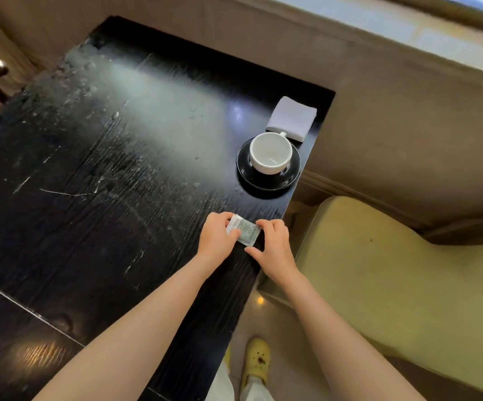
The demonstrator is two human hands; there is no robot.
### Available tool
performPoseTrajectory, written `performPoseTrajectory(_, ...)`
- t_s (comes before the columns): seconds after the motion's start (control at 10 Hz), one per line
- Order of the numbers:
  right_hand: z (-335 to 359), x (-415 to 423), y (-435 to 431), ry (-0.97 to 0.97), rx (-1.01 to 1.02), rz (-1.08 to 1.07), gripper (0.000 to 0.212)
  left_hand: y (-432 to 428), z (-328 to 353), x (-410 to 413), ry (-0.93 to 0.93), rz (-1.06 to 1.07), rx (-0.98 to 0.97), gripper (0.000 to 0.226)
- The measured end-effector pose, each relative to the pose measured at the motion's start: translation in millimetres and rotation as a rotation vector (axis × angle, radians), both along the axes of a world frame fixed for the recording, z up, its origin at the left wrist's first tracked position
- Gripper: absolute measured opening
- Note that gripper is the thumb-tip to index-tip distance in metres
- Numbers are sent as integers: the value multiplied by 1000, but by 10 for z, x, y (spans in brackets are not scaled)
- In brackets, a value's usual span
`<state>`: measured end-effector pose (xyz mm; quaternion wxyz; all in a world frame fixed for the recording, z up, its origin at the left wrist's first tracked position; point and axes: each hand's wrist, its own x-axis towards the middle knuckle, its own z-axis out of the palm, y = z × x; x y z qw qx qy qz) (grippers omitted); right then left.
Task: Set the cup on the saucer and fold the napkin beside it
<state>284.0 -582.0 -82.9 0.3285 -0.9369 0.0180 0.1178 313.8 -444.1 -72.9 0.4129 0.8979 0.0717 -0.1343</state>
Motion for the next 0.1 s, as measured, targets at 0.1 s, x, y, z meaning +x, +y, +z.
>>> performPoseTrajectory(0.1,120,27,-44,98,0,-1,71,29,44,22,84,-22,53,44)
